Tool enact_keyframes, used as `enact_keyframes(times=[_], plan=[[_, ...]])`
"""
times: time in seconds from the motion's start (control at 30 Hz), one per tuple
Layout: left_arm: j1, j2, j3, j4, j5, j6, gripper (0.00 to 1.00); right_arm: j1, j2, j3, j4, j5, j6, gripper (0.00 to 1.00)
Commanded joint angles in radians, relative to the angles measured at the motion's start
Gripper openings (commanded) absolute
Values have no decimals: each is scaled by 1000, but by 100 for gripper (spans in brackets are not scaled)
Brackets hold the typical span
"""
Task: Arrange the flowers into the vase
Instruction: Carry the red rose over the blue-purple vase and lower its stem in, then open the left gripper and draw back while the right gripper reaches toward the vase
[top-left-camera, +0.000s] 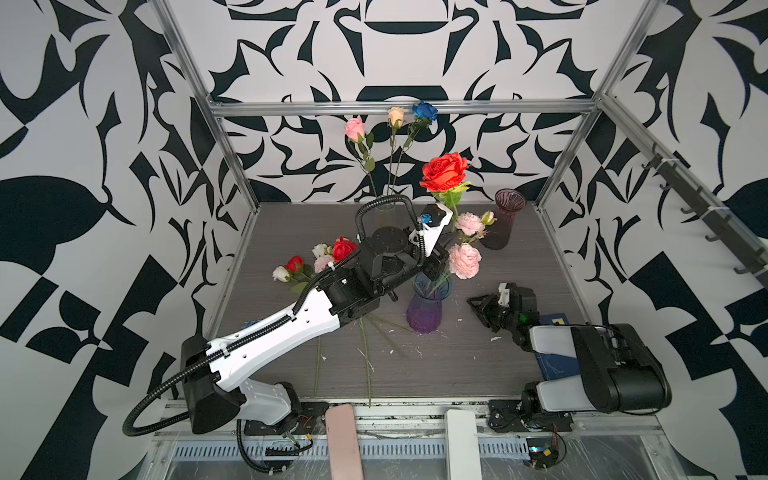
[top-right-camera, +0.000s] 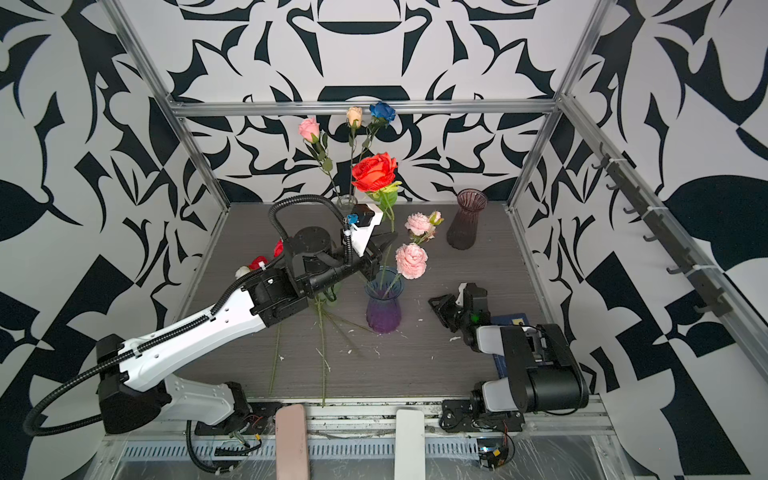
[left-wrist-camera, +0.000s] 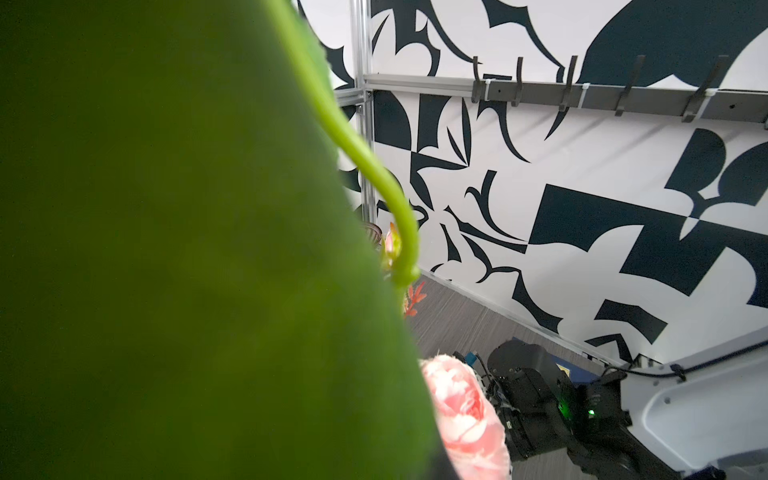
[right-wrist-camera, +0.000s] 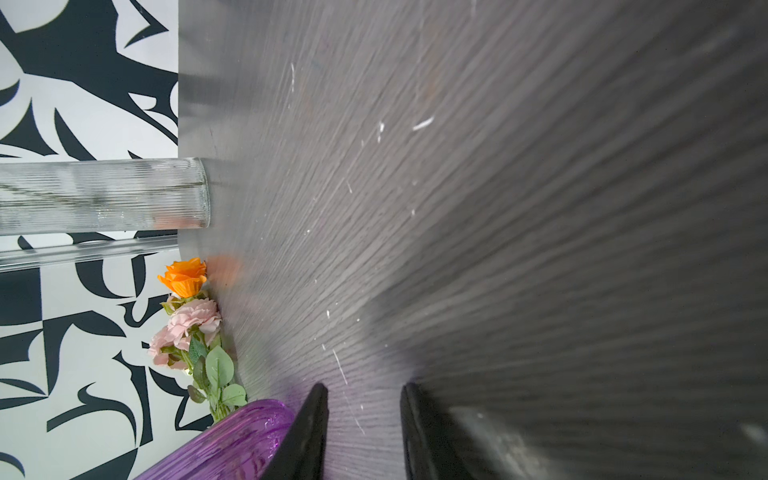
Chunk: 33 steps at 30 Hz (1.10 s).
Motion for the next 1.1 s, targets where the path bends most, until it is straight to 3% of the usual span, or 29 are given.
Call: enact_keyframes(times=[0.0,0.17,0.2,0.27,0.3,0.33,0.5,0.7,0.8,0.93,1.07], plan=[[3,-5,-25,-24,-43,-90,0,-5,38,-29,-138,34,-20,34],[25,4,-1,-147,-7,-177,0,-8,45,-28,-136,30,-22,34],[40,13,21,-196,16,-213,9,-8,47,-27,-136,27,-22,34],[68,31,60,-287,72,-270,53,-8,52,-25,-136,24,-22,34],[72,32,75,-326,88,-287,63,-10,54,-25,-136,24,-22,34],[73,24,86,-353,99,-296,66,-11,54,-25,-135,22,-22,34],[73,-84,126,-408,128,-369,67,-14,49,-28,-143,23,-23,34],[73,-249,152,-421,250,-418,65,-15,61,-19,-151,17,-28,35],[72,-350,65,-345,369,-432,63,-14,67,-17,-144,0,-37,36],[73,-483,-110,-252,537,-391,61,-14,48,-72,71,-107,-37,41],[71,-604,-248,-271,621,-377,59,-11,-96,-94,104,-157,-48,43]])
